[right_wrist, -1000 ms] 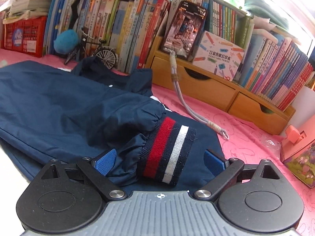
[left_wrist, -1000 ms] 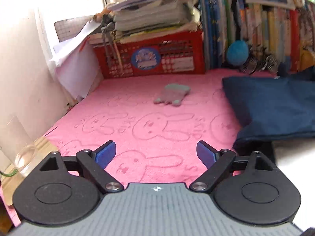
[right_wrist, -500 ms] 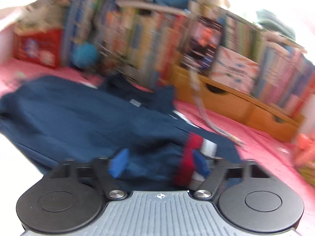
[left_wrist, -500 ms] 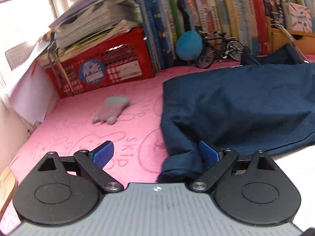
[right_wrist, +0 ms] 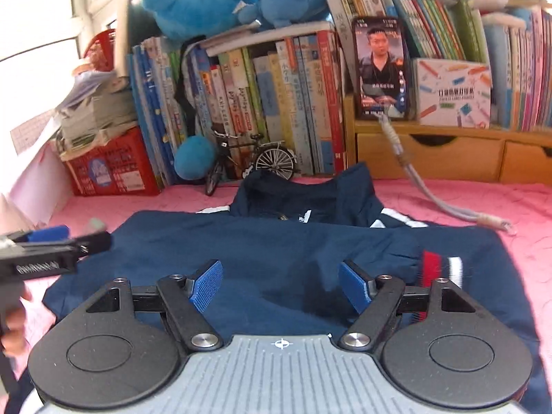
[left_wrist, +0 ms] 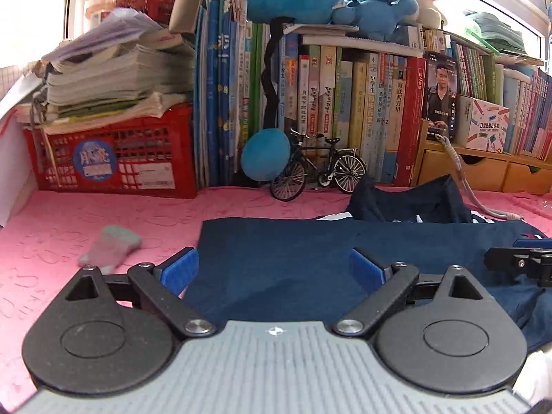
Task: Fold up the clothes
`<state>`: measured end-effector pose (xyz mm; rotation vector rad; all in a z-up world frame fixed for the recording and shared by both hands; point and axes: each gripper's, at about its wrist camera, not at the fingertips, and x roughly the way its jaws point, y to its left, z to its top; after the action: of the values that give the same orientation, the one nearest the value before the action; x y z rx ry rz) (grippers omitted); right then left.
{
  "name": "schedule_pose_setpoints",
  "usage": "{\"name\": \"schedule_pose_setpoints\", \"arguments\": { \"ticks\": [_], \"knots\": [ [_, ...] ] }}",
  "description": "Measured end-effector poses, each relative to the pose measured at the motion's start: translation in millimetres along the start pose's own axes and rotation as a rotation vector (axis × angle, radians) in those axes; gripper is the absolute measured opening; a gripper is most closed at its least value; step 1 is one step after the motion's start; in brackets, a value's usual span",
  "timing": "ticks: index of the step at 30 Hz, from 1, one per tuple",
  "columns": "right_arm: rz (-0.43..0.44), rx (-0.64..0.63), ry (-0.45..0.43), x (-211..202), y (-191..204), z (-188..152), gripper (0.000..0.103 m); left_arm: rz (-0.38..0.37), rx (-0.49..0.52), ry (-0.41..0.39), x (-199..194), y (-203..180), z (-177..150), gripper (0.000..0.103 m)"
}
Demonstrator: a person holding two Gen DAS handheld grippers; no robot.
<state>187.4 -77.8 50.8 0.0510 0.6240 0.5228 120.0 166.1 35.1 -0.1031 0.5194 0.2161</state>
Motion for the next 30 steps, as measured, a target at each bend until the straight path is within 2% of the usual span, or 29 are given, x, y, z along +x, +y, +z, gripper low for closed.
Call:
{"name": "schedule_pose_setpoints", "arguments": {
  "ticks": [1, 3, 5, 6, 7, 10, 11, 14, 16, 21, 24, 29, 30],
  "knots": [
    [-0.010, 0.006, 0.017, 6.6, -0.8, 0.4, 0.074, 0.005, -0.019, 0.031, 9.7, 0.4, -2.9, 0.090],
    [-0.053, -0.001, 0.056, 19.5, -3.4, -0.7, 0.073, 0.061, -0.010, 0.087, 25.3, 1.9, -12.6, 0.089],
    [-0.133, -0.065, 0.112, 31.0, -5.8, -6.5, 0.068, 0.067, -0.009, 0.129, 34.7, 8.4, -19.8, 0.096],
    [-0.151, -0.110, 0.106, 33.6, -7.2, -12.3, 0.062, 0.061, -0.018, 0.144, 37.4, 11.2, -21.1, 0.098],
    [-0.170, -0.156, 0.099, 36.1, -8.6, -18.3, 0.063, 0.060, -0.027, 0.151, 38.6, 12.7, -21.2, 0.099],
    [-0.183, -0.171, 0.087, 31.6, -5.4, -19.7, 0.063, 0.075, -0.011, 0.155, 38.3, 9.7, -22.2, 0.100],
    [-0.182, -0.192, 0.072, 23.6, -2.2, -19.9, 0.064, 0.077, -0.009, 0.156, 38.3, 9.5, -22.3, 0.100],
    [-0.176, -0.299, 0.009, -9.7, 1.6, -27.5, 0.073, 0.071, -0.023, 0.160, 39.6, 11.8, -22.1, 0.101],
    [-0.216, -0.430, -0.041, -41.6, -1.2, -44.3, 0.083, 0.067, -0.035, 0.148, 37.7, 13.3, -22.0, 0.101],
    [-0.384, -0.669, 0.006, -84.2, -22.5, -85.9, 0.084, 0.041, -0.123, 0.090, 20.1, 23.9, -23.8, 0.097],
    [-0.442, -0.697, 0.051, -86.1, -42.9, -98.9, 0.084, 0.025, -0.168, 0.078, 11.8, 31.7, -26.4, 0.097],
    [-0.495, -0.620, 0.037, -87.9, -68.1, -98.6, 0.085, 0.019, -0.181, 0.078, 1.5, 37.0, -21.9, 0.097],
    [-0.533, -0.617, 0.035, -90.6, -72.2, -100.4, 0.085, 0.028, -0.171, 0.070, -1.0, 37.1, -20.3, 0.097]
  ]
}}
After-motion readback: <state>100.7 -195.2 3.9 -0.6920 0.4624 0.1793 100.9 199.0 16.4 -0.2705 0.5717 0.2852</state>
